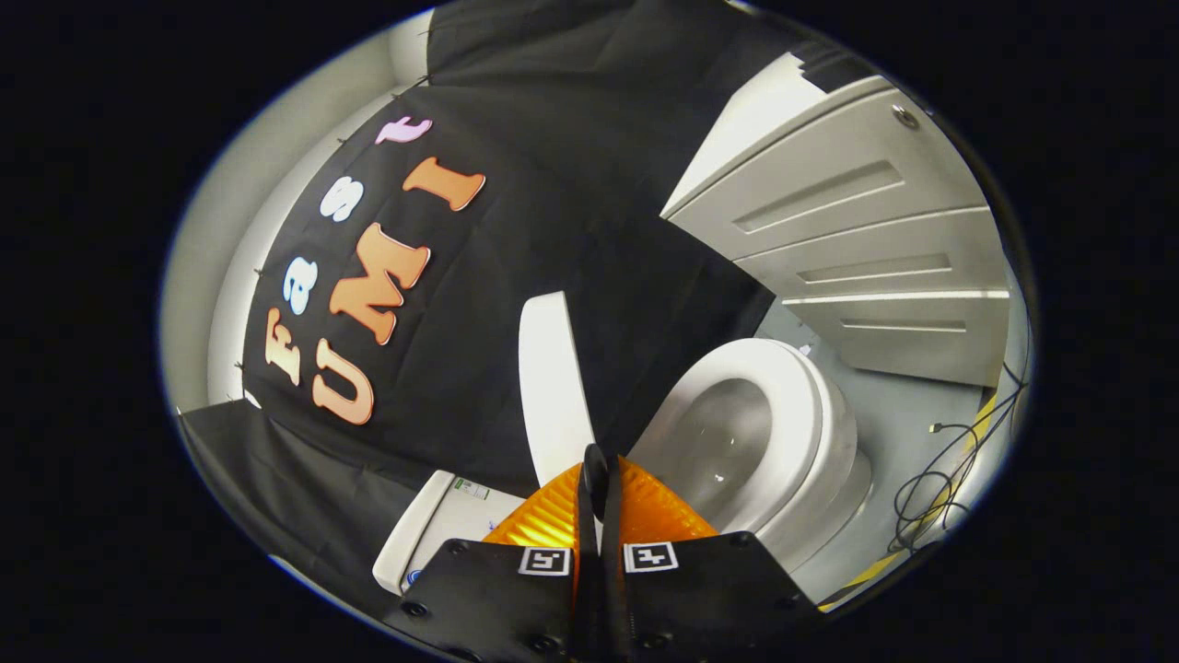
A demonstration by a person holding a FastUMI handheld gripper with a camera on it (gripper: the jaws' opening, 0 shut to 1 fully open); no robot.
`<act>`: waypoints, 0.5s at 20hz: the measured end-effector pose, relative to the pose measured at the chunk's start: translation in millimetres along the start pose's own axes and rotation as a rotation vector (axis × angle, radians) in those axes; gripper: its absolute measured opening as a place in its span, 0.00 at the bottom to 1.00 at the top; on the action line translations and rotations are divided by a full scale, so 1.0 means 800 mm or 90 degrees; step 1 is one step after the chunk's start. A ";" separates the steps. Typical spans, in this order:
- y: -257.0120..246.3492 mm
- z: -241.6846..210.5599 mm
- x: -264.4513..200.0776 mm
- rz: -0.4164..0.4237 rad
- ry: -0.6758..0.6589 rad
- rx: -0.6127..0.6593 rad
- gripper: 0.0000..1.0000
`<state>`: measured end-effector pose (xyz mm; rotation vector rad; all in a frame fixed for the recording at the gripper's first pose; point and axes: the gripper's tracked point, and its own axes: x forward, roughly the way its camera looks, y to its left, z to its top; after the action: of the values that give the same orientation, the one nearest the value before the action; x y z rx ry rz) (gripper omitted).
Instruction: Open the toilet lid.
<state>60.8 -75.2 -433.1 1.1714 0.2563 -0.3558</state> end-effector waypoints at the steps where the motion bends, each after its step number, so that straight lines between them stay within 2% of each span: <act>1: 0.006 0.000 0.000 0.002 0.004 -0.010 0.08; 10: 0.053 -0.013 -0.007 0.017 0.016 -0.040 0.08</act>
<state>72.6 -50.4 -398.9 1.1172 0.2708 -0.3077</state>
